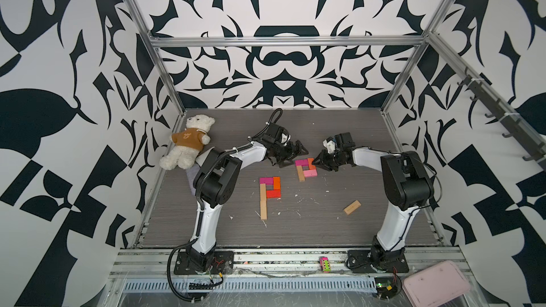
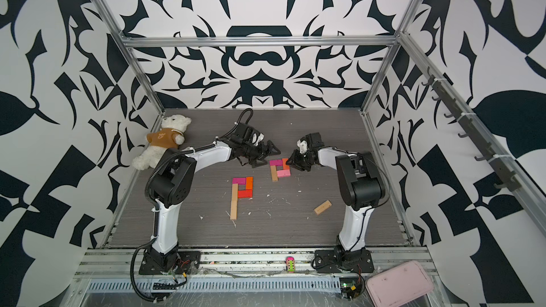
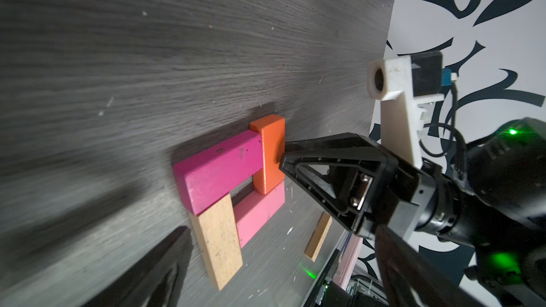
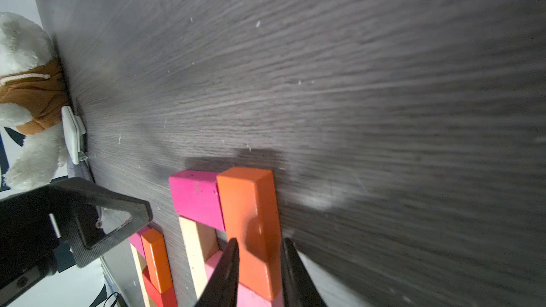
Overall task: Assemble the letter p with building blocks
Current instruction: Adjust the building block at the center of the board.
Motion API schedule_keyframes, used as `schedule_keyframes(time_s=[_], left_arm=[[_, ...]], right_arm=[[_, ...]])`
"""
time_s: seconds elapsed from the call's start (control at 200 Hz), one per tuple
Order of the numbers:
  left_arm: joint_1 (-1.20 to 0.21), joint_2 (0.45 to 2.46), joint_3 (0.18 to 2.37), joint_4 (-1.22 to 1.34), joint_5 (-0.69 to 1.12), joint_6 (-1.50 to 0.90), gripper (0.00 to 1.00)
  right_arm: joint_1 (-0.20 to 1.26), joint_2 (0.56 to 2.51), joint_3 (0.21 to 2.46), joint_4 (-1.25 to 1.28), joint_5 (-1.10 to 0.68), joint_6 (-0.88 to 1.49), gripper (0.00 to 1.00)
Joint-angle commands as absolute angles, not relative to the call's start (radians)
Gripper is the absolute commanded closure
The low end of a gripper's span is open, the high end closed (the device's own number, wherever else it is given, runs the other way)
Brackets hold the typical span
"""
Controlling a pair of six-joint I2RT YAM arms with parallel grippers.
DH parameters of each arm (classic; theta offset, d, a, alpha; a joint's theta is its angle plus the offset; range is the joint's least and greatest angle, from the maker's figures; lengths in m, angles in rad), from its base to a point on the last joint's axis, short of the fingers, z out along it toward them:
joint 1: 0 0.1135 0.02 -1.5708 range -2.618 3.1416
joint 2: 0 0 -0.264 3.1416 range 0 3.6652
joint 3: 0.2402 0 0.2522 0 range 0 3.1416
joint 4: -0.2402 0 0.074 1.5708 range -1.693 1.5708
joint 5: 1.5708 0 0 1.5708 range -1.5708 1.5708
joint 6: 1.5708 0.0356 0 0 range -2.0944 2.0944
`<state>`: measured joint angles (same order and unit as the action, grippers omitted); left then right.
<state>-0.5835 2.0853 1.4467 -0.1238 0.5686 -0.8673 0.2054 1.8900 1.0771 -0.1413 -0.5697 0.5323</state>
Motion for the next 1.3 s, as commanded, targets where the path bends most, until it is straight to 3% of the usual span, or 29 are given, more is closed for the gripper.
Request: schedule_keyframes(time_s=[0.0, 0.165, 0.335, 0.47, 0.535, 1.295], left_arm=[[-0.579, 2.018, 1.446, -0.178, 0.557, -0.805, 0.01], [-0.579, 1.913, 1.376, -0.191, 0.55, -0.754, 0.01], [-0.58, 1.779, 1.27, -0.198, 0.527, -0.715, 0.01], [-0.579, 1.695, 1.204, -0.211, 0.511, -0.69, 0.01], [-0.58, 1.669, 1.184, -0.22, 0.508, -0.683, 0.01], [-0.578, 1.658, 1.146, -0.198, 0.516, -0.697, 0.01]], right_arm=[[0.212, 1.822, 1.132, -0.151, -0.598, 0.539, 0.7], [0.212, 1.825, 1.19, -0.188, -0.569, 0.537, 0.69], [0.214, 1.889, 1.289, -0.278, -0.494, 0.534, 0.77], [0.224, 1.95, 1.382, -0.355, -0.447, 0.515, 0.95], [0.236, 1.974, 1.418, -0.382, -0.429, 0.503, 0.99], [0.299, 2.11, 1.558, -0.512, -0.35, 0.431, 1.0]])
